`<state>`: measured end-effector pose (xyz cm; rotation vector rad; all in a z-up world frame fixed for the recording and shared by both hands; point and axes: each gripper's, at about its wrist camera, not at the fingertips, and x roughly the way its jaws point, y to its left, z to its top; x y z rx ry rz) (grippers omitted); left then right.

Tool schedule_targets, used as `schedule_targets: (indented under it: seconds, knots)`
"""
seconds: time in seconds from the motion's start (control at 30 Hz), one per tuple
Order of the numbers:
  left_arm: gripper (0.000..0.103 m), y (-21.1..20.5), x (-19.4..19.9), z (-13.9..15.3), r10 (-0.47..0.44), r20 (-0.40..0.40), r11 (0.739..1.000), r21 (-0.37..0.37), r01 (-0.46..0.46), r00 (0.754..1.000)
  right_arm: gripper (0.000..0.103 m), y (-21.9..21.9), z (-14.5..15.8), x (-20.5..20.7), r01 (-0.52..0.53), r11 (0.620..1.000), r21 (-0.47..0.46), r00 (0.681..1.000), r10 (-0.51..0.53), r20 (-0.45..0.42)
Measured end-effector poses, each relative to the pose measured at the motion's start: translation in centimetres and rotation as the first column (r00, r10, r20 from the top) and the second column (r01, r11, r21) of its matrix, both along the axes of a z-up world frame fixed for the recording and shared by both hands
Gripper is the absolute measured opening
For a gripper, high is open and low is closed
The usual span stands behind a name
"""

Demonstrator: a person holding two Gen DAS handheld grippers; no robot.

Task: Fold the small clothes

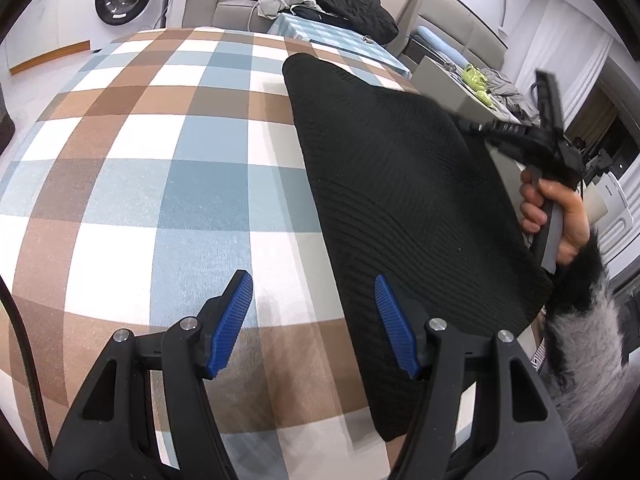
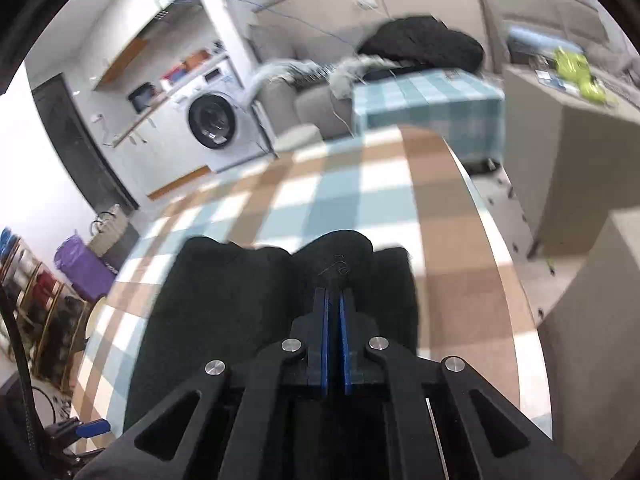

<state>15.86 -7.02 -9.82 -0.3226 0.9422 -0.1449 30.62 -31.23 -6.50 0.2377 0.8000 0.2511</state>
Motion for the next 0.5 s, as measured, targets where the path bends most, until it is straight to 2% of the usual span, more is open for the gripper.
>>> schedule_targets:
  seconds: [0.07, 0.1, 0.13, 0.17, 0.2, 0.23, 0.33, 0.43, 0.47, 0.5]
  knots:
    - [0.061, -0.2, 0.4, 0.0, -0.002, -0.003, 1.000, 0.002, 0.002, 1.000, 0.007, -0.6, -1.2, 0.6, 0.054, 0.998, -0.043, 0.996, -0.057, -0.074]
    - [0.061, -0.3, 0.5, 0.0, -0.006, -0.001, 1.000, 0.005, 0.006, 1.000, 0.011, -0.9, -1.6, 0.4, 0.054, 0.998, -0.035, 0.993, -0.058, -0.104]
    - [0.061, -0.5, 0.6, 0.0, -0.010, -0.001, 1.000, 0.005, 0.010, 1.000, 0.011, -1.3, -1.8, -0.2, 0.031, 0.999, 0.026, 0.991, -0.028, -0.129]
    - [0.061, -0.6, 0.8, 0.0, -0.013, -0.002, 1.000, 0.006, 0.013, 1.000, 0.016, -1.7, -1.9, -0.8, 0.008, 0.997, 0.080, 0.990, 0.003, -0.138]
    - [0.061, -0.8, 0.9, 0.0, -0.016, -0.003, 1.000, 0.006, 0.016, 1.000, 0.028, -2.2, -2.0, -2.0, -0.009, 0.989, 0.145, 0.989, 0.031, -0.148]
    - [0.061, -0.9, 1.0, 0.0, -0.019, -0.002, 1.000, 0.005, 0.019, 1.000, 0.031, -2.7, -2.0, -3.8, -0.015, 0.983, 0.182, 0.987, 0.044, -0.153]
    - [0.061, -1.5, 1.5, -0.1, -0.036, 0.000, 0.999, 0.001, 0.036, 0.999, 0.032, -3.5, -2.1, -8.5, -0.020, 0.981, 0.194, 0.989, 0.048, -0.137]
    - [0.061, -2.1, 2.1, -0.4, -0.057, -0.010, 0.998, 0.001, 0.057, 0.998, 0.032, -4.2, -3.3, -13.4, 0.027, 0.980, 0.199, 0.985, 0.008, -0.173]
    - [0.061, -2.3, 2.4, -0.6, -0.065, -0.016, 0.998, -0.004, 0.065, 0.998, 0.031, -4.0, -3.8, -14.4, 0.033, 0.978, 0.205, 0.984, 0.004, -0.176]
    - [0.061, -2.5, 2.6, -0.8, -0.071, -0.022, 0.997, -0.008, 0.071, 0.997, 0.024, -4.1, -4.0, -15.7, 0.038, 0.978, 0.206, 0.985, -0.002, -0.172]
